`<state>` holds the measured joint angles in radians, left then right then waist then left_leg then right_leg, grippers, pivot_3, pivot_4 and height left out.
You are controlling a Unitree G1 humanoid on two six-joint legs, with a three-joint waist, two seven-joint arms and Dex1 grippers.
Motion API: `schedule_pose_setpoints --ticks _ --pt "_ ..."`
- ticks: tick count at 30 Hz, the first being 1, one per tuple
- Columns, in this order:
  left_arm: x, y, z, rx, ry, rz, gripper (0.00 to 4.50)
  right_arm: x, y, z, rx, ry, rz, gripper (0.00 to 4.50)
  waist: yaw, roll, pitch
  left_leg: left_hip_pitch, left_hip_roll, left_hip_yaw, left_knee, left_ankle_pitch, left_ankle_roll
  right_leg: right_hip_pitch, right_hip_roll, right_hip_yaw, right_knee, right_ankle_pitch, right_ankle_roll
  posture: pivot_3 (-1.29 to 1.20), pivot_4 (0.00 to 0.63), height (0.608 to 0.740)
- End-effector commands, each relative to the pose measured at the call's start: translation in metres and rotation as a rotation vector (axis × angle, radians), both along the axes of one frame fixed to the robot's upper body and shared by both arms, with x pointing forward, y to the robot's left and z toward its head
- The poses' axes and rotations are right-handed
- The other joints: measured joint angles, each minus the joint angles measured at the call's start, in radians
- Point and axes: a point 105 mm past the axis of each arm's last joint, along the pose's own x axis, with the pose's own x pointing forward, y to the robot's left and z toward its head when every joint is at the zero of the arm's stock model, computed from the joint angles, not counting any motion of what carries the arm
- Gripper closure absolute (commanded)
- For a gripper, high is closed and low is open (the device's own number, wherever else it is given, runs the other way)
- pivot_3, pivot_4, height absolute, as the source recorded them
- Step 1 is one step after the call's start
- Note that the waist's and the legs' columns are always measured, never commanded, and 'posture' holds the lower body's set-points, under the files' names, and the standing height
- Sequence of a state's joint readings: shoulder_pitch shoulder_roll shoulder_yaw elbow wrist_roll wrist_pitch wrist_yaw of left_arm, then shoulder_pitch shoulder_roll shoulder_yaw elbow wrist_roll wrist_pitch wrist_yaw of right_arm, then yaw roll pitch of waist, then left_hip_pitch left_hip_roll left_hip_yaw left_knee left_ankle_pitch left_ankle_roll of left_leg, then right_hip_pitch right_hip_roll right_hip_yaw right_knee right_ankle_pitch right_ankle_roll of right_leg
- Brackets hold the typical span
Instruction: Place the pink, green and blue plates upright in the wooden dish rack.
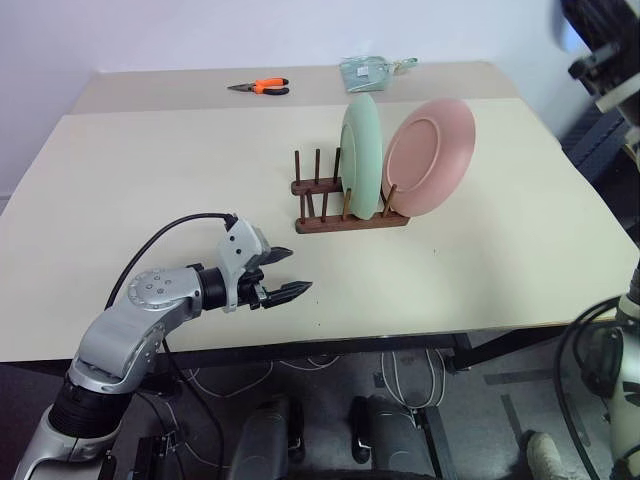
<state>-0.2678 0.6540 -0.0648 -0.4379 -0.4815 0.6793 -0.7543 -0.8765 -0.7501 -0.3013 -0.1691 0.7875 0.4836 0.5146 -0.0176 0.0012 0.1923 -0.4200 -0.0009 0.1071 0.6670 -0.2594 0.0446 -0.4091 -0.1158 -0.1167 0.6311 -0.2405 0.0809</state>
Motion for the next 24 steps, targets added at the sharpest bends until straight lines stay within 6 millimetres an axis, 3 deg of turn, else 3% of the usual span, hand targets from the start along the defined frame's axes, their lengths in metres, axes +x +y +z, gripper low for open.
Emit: schedule_pose_setpoints --ticks 1,5,8,15,24 --pt "0.012 0.026 0.004 0.053 -0.060 0.080 0.98 -0.047 0.071 0.009 0.058 0.069 0.453 4.46 0.001 0.000 0.000 0.000 0.000 0.000 0.000 0.000 0.000 0.000 0.000 0.000 0.000 0.000 0.000 0.00 0.150 0.740" --pt "0.021 0.050 -0.001 0.077 -0.072 0.169 0.98 -0.051 0.113 -0.011 0.125 0.270 0.692 4.46 0.012 -0.002 -0.001 -0.003 -0.002 0.000 0.000 -0.002 0.003 -0.002 -0.003 -0.002 -0.001 0.000 0.000 0.00 0.150 0.740" --pt "0.020 0.059 -0.002 0.068 -0.070 0.185 0.98 -0.028 0.130 -0.028 0.212 0.450 0.718 4.46 0.010 -0.003 -0.001 -0.007 -0.004 0.000 0.001 -0.003 0.005 -0.005 -0.005 -0.001 -0.001 0.001 0.000 0.00 0.150 0.740" --pt "0.005 0.062 -0.007 0.075 -0.046 0.169 0.98 0.021 0.131 -0.065 0.260 0.686 0.648 4.46 0.003 -0.003 -0.001 -0.007 -0.004 0.002 0.001 -0.003 0.005 -0.005 -0.003 -0.001 0.000 0.001 0.001 0.00 0.150 0.740" --pt "0.000 0.056 -0.009 0.066 -0.038 0.167 0.98 0.044 0.136 -0.085 0.278 0.814 0.636 4.46 0.002 -0.003 -0.001 -0.007 -0.003 0.002 0.000 -0.003 0.005 -0.006 -0.003 -0.001 0.000 0.001 0.001 0.00 0.150 0.740"
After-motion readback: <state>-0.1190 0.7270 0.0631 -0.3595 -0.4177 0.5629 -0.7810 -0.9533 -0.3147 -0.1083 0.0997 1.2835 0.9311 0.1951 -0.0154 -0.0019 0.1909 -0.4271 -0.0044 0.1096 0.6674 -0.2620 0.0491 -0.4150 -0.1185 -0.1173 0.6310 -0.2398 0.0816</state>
